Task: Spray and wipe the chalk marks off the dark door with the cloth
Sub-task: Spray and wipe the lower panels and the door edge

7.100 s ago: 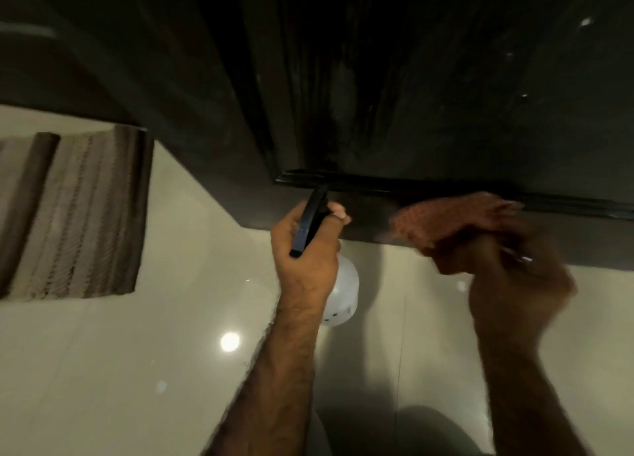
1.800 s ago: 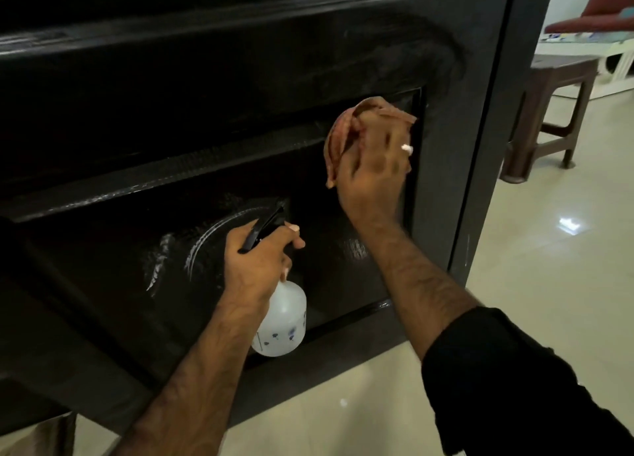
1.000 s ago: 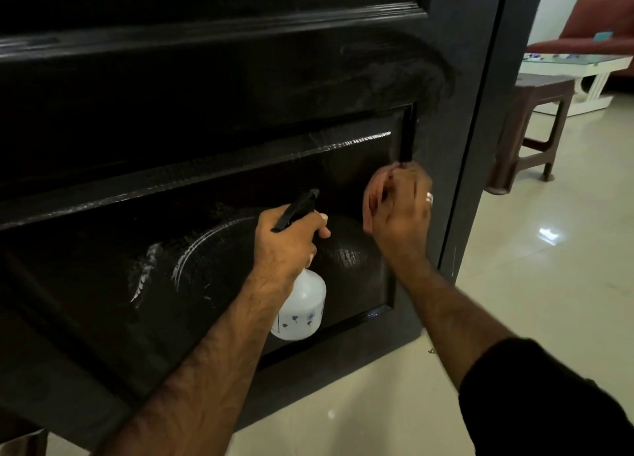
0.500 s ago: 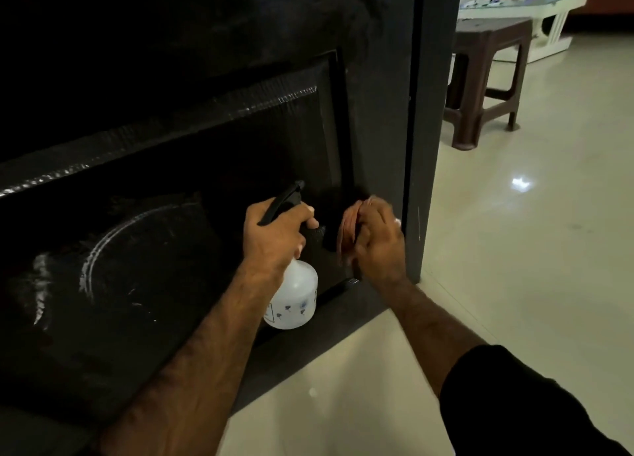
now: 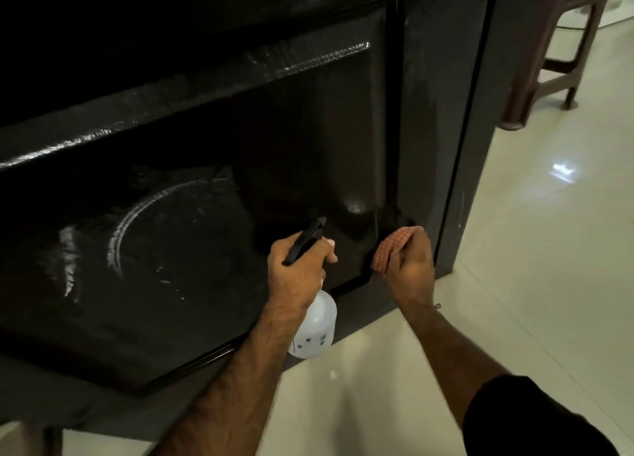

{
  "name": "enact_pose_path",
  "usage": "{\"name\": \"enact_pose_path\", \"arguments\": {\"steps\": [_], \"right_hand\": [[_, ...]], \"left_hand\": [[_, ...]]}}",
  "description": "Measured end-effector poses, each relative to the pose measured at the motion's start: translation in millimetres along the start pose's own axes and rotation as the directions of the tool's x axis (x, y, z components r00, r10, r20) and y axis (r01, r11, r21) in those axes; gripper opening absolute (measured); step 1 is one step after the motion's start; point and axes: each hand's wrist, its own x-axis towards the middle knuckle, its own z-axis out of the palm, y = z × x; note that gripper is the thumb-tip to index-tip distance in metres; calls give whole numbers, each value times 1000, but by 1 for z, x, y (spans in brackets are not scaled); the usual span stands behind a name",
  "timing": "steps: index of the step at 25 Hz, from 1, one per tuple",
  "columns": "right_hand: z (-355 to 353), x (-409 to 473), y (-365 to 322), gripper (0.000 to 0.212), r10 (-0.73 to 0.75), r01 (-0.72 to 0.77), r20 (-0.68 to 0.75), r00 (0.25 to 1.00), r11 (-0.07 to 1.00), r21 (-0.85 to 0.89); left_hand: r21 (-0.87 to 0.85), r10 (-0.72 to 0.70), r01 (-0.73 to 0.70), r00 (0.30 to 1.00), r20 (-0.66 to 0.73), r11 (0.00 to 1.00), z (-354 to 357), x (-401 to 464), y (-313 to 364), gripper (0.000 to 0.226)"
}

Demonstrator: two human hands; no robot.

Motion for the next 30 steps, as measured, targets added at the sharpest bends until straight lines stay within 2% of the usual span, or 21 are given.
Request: {"name": "enact_pose_path", "arguments": {"steps": [2, 4, 5, 7, 9, 11, 14, 15, 16, 17, 18, 20, 21, 22, 23, 24, 25, 26, 28, 29, 30], "right_hand": [[6, 19, -44, 27, -39, 48, -66, 997, 988, 147], [0, 67, -121, 36, -98, 174, -269, 958, 946, 273], [-4, 91, -159, 39, -137, 255, -375, 917, 923, 287], [0, 104, -220, 44, -330, 447, -434, 838, 871, 202], [17, 55, -234, 40, -575, 620, -306, 759, 782, 69], [43, -11, -183, 33, -776, 779, -87, 625, 627, -3], [47, -52, -99, 65, -903, 954, 330, 276, 299, 22], [39, -41, -101, 70, -905, 980, 394, 161, 193, 43], [31, -25, -118, 63, -926, 991, 364, 100, 124, 42], [24, -6, -150, 49, -963, 991, 242, 117, 129, 36], [19, 20, -191, 35, -973, 975, 66, 221, 222, 11], [12, 70, -282, 25, -789, 815, -210, 577, 573, 85], [12, 74, -310, 26, -690, 736, -273, 671, 666, 125], [21, 59, -313, 28, -670, 724, -305, 677, 680, 115], [37, 32, -292, 31, -730, 770, -266, 629, 632, 86], [53, -6, -251, 35, -861, 870, -125, 492, 490, 49], [66, -41, -201, 42, -954, 954, 64, 294, 297, 44], [71, -66, -156, 53, -966, 993, 241, 93, 107, 46], [70, -75, -119, 70, -847, 976, 484, -219, -179, 128], [64, -63, -132, 67, -817, 954, 493, -300, -251, 166], [57, -47, -158, 59, -839, 934, 411, -357, -317, 163]], "left_hand": [[11, -22, 23, 998, -65, 1000, -27, -8, -3, 11], [-23, 11, -14, 993, -115, 1000, -57, -19, 4, 14], [-50, 50, -58, 987, -151, 997, -73, -25, 11, 16], [-100, 135, -164, 959, -248, 981, -107, -39, 25, 14], [-121, 186, -235, 930, -317, 965, -137, -53, 31, 10], [-115, 187, -239, 919, -347, 964, -160, -65, 29, 12], [-127, 115, -175, 919, -376, 976, -186, -79, 17, 9], [-137, 83, -147, 917, -390, 980, -192, -81, 12, 7], [-148, 56, -125, 914, -403, 981, -198, -82, 9, 6], [-156, 47, -120, 914, -403, 980, -203, -82, 8, 7], [-156, 62, -133, 918, -391, 979, -206, -81, 8, 6], [-142, 112, -179, 917, -383, 974, -211, -78, 10, 10], [-143, 128, -198, 912, -389, 970, -214, -77, 11, 11], [-147, 134, -206, 909, -396, 967, -219, -76, 10, 11], [-148, 140, -214, 906, -399, 966, -224, -74, 9, 11], [-151, 138, -213, 907, -398, 965, -229, -74, 5, 12], [-151, 126, -198, 912, -390, 968, -234, -75, -2, 12], [-153, 108, -178, 918, -382, 972, -237, -78, -9, 11], [-169, 53, -128, 919, -390, 977, -244, -83, -23, 6], [-179, 23, -103, 915, -404, 978, -247, -84, -27, 7], [-191, 7, -94, 911, -412, 977, -251, -85, -29, 7]]}}
